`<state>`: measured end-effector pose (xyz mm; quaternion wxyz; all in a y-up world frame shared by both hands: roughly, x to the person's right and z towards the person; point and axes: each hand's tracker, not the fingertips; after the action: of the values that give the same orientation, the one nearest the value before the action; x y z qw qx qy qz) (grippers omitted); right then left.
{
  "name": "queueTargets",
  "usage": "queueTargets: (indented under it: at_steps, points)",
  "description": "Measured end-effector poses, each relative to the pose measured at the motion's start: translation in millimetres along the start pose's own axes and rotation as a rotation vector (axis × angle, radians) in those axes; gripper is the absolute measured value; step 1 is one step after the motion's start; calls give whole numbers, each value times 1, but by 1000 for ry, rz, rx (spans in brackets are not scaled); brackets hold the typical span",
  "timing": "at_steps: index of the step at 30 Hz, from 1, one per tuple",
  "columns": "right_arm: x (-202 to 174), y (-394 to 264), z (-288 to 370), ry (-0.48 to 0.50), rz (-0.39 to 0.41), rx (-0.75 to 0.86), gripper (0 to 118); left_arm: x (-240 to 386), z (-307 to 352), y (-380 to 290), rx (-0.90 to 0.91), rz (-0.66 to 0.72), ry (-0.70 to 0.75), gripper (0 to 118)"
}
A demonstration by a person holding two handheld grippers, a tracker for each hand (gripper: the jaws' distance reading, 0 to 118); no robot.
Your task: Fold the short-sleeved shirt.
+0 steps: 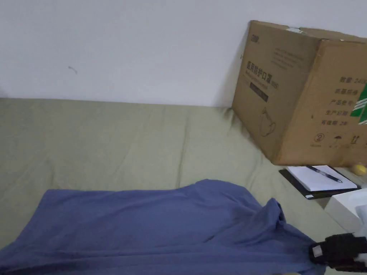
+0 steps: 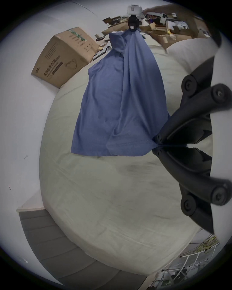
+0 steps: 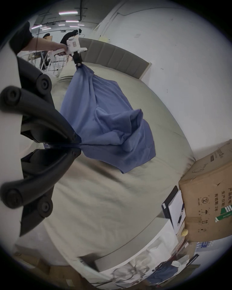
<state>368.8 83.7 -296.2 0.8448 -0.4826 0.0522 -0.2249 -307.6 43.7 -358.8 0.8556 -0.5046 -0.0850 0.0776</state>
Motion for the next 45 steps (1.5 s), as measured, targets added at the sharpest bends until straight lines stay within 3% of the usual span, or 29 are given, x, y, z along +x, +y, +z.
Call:
queueTargets:
  at_steps: [6,10,11,12,13,14,16,20,21,22,23,24,25,29,30,34,36,39,40,41,42,45]
  points:
    - [24,-59,-30,-59,-76,-119,4,-23,-31,-61,-63,-10,-15,1]
    - [18,-85,-49,-121,-68,-61,11,-24,-33,-78,-58,16,17,7]
    - [15,-86,-46,-151,-74,-47,28,-23,-25,-78,-26,9,65,31]
    - [11,-86,-42,-181,-58,-32,55,-23,-19,-78,13,-26,126,64]
    - [34,-77,-42,-195,-38,-30,96,-22,-12,-79,58,-55,162,99]
    - [30,-76,-36,-201,-16,-29,118,-25,-3,-74,108,-80,182,117]
    - [16,-70,-15,-174,56,72,107,-17,23,-71,230,-81,152,114]
    - [-38,-76,24,-84,165,272,114,-21,49,-66,301,9,-15,113]
    - [-65,-85,32,-52,196,306,111,-16,55,-64,291,26,-71,110]
    - [-81,-89,37,-18,219,340,104,22,79,-71,318,41,-144,94]
    - [-95,-97,40,8,237,429,73,38,94,-79,442,60,-197,45]
    - [-109,-105,43,23,259,513,35,51,106,-87,550,71,-194,6]
    - [-124,-118,45,28,281,581,0,65,113,-92,607,55,-163,0]
    - [-157,-135,43,90,345,696,0,124,152,-100,764,-84,-83,0]
    - [-163,-136,42,83,363,717,0,83,137,-81,778,-96,-75,0]
    - [-179,-124,37,62,426,701,0,60,125,-30,756,-121,-107,0]
    - [-178,-113,33,78,445,682,0,40,103,22,608,-105,-87,0]
    - [-181,-98,22,64,451,658,0,43,40,101,105,-30,-12,0]
    - [-179,-94,16,57,449,646,0,28,10,118,9,-11,-87,0]
    - [-178,-90,11,48,446,633,0,12,-21,134,-60,22,-175,0]
    - [-176,-86,4,38,438,620,0,8,-42,143,-108,57,-167,0]
    - [-172,-74,-14,25,408,561,0,-22,-105,175,-172,82,-40,0]
